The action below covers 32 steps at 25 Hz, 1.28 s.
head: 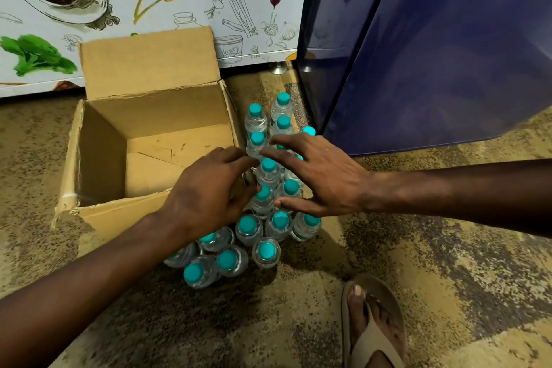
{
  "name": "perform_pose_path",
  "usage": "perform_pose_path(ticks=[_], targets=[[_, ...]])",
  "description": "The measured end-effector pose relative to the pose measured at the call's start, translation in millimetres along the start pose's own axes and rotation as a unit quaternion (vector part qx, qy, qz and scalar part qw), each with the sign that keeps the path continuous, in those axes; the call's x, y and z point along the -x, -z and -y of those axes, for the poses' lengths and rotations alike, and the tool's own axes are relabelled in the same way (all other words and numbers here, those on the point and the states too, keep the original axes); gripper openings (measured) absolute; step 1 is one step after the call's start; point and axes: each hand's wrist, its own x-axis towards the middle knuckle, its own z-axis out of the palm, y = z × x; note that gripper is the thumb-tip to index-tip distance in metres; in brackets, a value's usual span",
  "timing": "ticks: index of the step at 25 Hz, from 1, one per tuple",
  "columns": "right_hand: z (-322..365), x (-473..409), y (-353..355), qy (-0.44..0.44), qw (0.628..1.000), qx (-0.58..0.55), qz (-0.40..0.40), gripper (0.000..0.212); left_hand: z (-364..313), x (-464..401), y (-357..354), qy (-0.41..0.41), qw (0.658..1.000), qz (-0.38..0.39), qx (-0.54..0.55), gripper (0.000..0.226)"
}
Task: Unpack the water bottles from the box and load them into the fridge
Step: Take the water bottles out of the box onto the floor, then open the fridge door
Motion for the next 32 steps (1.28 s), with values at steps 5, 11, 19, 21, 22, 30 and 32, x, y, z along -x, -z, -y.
perform_pose_path(ticks=[5, 11, 19, 21, 22, 30, 32], targets=[[10.7, -28.4, 37.8, -0.105, 0.994, -0.025, -0.023, 0.097, -4.6, 8.9, 31.4, 0.101, 0.994, -0.017, -0.032, 0.062], [77.1, -44.9, 166.5, -0.258, 0.963, -0.075, -0.015, 0.099, -79.2, 34.4, 137.4, 0.25, 0.964, -0.049, 0.073, 0.068], [192.3, -61.3, 398.4, -0.348, 0.931, -0.106, -0.028, 0.093, -172.8, 69.1, 384.7, 0.297, 0.952, -0.023, 0.074, 0.065], [211.3, -60.1, 451.0, -0.352, 0.93, -0.103, -0.03, 0.092, -187.1, 73.7, 437.5, 0.288, 0.954, -0.023, 0.075, 0.063], [218.4, -60.4, 475.5, -0.346, 0.933, -0.097, -0.029, 0.092, -192.7, 76.2, 460.2, 0.289, 0.954, -0.024, 0.075, 0.062], [255.5, -22.4, 599.0, -0.375, 0.925, -0.044, -0.034, 0.092, -247.9, 92.1, 559.7, 0.209, 0.977, -0.008, 0.031, 0.063], [258.9, 1.3, 617.6, -0.369, 0.929, -0.035, -0.026, 0.092, -261.1, 97.2, 568.2, 0.177, 0.984, 0.017, 0.0, 0.064]])
